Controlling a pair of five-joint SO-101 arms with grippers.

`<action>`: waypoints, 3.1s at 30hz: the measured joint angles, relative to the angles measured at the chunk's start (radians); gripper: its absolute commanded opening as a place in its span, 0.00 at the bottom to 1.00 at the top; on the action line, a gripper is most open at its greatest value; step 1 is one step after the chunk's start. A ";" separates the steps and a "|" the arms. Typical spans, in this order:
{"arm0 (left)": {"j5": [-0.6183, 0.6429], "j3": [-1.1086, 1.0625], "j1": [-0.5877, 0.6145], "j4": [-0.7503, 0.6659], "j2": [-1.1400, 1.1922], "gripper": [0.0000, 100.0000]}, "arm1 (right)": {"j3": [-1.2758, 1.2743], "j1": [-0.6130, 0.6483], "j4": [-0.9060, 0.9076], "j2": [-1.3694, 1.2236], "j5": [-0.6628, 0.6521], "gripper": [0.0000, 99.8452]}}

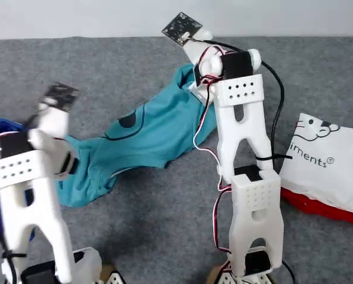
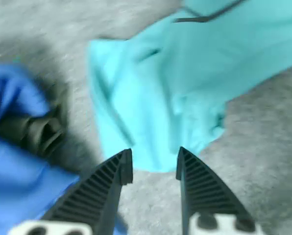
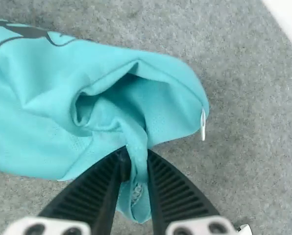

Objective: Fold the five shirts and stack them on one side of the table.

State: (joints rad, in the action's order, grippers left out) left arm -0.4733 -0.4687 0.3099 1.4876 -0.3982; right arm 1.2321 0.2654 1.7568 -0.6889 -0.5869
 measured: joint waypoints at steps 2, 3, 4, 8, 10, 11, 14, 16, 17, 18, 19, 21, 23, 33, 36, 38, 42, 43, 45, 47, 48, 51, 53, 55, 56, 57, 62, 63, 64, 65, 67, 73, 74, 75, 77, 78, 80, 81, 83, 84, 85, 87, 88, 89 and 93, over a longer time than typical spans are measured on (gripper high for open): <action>0.000 -0.057 -0.069 -0.026 0.000 0.21 | 0.002 0.000 0.000 -0.014 0.000 0.01; 0.000 -0.087 -0.098 -0.040 0.000 0.22 | 0.002 -0.002 0.000 -0.026 0.000 0.01; 0.000 -0.118 -0.126 -0.055 0.000 0.22 | 0.002 -0.006 0.000 -0.043 0.000 0.01; 0.000 -0.213 -0.167 -0.104 0.000 0.22 | 0.002 -0.029 0.000 -0.095 0.000 0.13; 0.000 -0.229 -0.167 -0.107 0.000 0.22 | 0.002 -0.040 0.000 -0.097 0.003 0.23; 0.000 -0.229 -0.161 -0.109 0.000 0.22 | 0.002 -0.044 0.000 -0.092 0.018 0.26; 0.000 -0.222 -0.097 -0.109 0.000 0.22 | 0.002 -0.054 0.000 -0.074 0.081 0.27; 0.000 -0.203 -0.046 -0.107 0.000 0.22 | 0.002 -0.057 0.000 -0.052 0.094 0.24; 0.005 -0.192 -0.031 -0.107 0.000 0.22 | 0.002 -0.057 0.000 -0.040 0.095 0.23; 0.005 -0.181 -0.023 -0.104 0.000 0.22 | -0.003 -0.057 0.000 -0.031 0.097 0.22; 0.005 -0.172 -0.025 -0.098 0.000 0.22 | -0.015 -0.055 0.000 -0.020 0.100 0.22; 0.000 -0.163 -0.044 -0.092 0.000 0.22 | -0.052 -0.055 0.000 0.005 0.101 0.21; 0.006 -0.152 -0.086 -0.089 0.000 0.22 | -0.091 -0.064 0.000 0.043 0.101 0.21; 0.184 -0.081 -0.434 -0.199 0.021 0.22 | -0.328 -0.190 0.000 0.353 0.103 0.21; 0.212 -0.052 -0.514 -0.261 0.112 0.22 | -0.402 -0.247 0.000 0.428 0.103 0.21; 0.227 -0.008 -0.551 -0.285 0.204 0.22 | -0.456 -0.287 0.000 0.471 0.103 0.21; 0.253 0.137 -0.618 -0.296 0.397 0.22 | -0.562 -0.353 0.000 0.539 0.104 0.21; 0.256 0.175 -0.637 -0.296 0.443 0.22 | -0.586 -0.365 0.000 0.552 0.104 0.21; 0.256 0.250 -0.671 -0.296 0.529 0.22 | -0.628 -0.382 0.000 0.575 0.104 0.21; 0.256 0.319 -0.704 -0.293 0.614 0.22 | -0.660 -0.393 0.000 0.591 0.104 0.21; 0.256 0.347 -0.720 -0.284 0.655 0.21 | -0.672 -0.399 0.000 0.595 0.104 0.21; 0.239 0.413 -0.736 -0.241 0.773 0.10 | -0.690 -0.416 0.000 0.600 0.104 0.21; 0.206 0.463 -0.718 -0.190 0.812 0.01 | -0.692 -0.425 0.000 0.600 0.104 0.21; 0.176 0.520 -0.684 -0.129 0.816 0.01 | -0.692 -0.431 0.000 0.600 0.104 0.21; 0.166 0.551 -0.661 -0.094 0.816 0.00 | -0.692 -0.434 0.000 0.600 0.104 0.21; 0.161 0.580 -0.634 -0.054 0.816 0.00 | -0.694 -0.436 0.000 0.600 0.104 0.21; 0.091 0.660 -0.474 0.094 0.790 0.00 | -0.694 -0.437 0.000 0.600 0.104 0.21; 0.069 0.664 -0.440 0.112 0.776 0.00 | -0.694 -0.437 0.000 0.600 0.107 0.21; 0.048 0.667 -0.407 0.129 0.764 0.00 | -0.694 -0.437 0.000 0.600 0.107 0.21; 0.029 0.669 -0.374 0.141 0.753 0.01 | -0.694 -0.437 0.000 0.600 0.107 0.21; 0.005 0.669 -0.318 0.157 0.740 0.02 | -0.694 -0.437 0.000 0.600 0.107 0.21; -0.006 0.684 -0.241 0.169 0.738 0.17 | -0.694 -0.437 0.000 0.600 0.107 0.21; 0.000 0.703 -0.241 0.169 0.738 0.19 | -0.694 -0.437 0.000 0.600 0.107 0.21; 0.021 0.723 -0.241 0.169 0.738 0.20 | -0.694 -0.437 0.000 0.600 0.107 0.21; 0.054 0.778 -0.241 0.181 0.738 0.20 | -0.694 -0.437 0.000 0.600 0.107 0.21; 0.061 0.806 -0.250 0.198 0.738 0.20 | -0.694 -0.437 0.000 0.600 0.107 0.21; 0.064 0.858 -0.284 0.229 0.736 0.20 | -0.694 -0.437 0.000 0.600 0.107 0.21; 0.069 0.868 -0.310 0.232 0.729 0.20 | -0.694 -0.437 0.000 0.600 0.107 0.21; 0.072 0.868 -0.365 0.236 0.712 0.20 | -0.694 -0.437 0.000 0.600 0.107 0.21; 0.072 0.858 -0.393 0.236 0.698 0.20 | -0.694 -0.437 0.000 0.600 0.107 0.21; 0.072 0.848 -0.420 0.236 0.686 0.20 | -0.694 -0.437 0.000 0.600 0.107 0.21; 0.074 0.822 -0.477 0.236 0.661 0.20 | -0.694 -0.437 0.000 0.600 0.107 0.21; 0.074 0.806 -0.505 0.236 0.654 0.20 | -0.694 -0.437 0.000 0.600 0.107 0.21; 0.074 0.786 -0.528 0.236 0.651 0.20 | -0.694 -0.437 0.000 0.600 0.107 0.21; 0.107 0.692 -0.614 0.236 0.651 0.20 | -0.694 -0.437 0.000 0.600 0.107 0.21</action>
State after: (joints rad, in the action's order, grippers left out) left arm -0.3659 0.2232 -0.3038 1.7238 0.2524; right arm 0.5386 -0.1718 1.7568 -0.0890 -0.4795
